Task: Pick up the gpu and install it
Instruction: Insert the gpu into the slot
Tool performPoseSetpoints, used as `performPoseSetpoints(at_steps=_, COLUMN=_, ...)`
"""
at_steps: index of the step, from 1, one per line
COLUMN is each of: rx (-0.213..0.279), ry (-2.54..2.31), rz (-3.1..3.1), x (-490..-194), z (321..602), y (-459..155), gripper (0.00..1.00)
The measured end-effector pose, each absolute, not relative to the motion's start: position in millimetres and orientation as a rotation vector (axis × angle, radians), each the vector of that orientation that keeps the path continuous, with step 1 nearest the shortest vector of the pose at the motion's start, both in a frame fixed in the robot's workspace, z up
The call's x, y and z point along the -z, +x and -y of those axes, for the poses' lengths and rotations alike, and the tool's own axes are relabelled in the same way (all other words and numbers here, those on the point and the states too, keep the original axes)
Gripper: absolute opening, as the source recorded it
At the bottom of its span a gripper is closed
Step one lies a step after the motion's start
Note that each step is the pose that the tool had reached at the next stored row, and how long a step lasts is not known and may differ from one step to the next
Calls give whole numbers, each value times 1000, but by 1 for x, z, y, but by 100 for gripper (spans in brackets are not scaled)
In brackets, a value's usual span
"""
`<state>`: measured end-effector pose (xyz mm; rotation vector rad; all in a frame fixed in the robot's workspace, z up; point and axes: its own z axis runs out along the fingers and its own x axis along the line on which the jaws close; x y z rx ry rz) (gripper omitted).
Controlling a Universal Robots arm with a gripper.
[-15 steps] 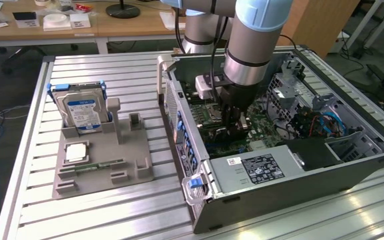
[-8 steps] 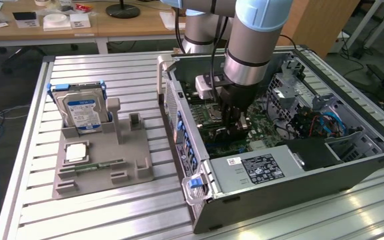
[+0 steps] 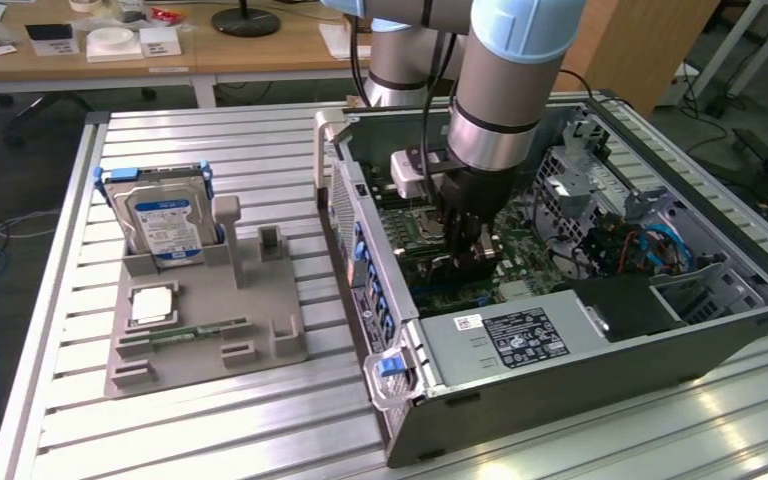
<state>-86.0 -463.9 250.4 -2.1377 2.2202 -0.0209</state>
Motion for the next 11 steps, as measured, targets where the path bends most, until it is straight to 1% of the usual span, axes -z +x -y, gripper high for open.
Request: performPoseSetpoints(at_steps=11, rx=21, ry=-2135, rz=-2223, x=-250, z=463, y=-86, gripper=26)
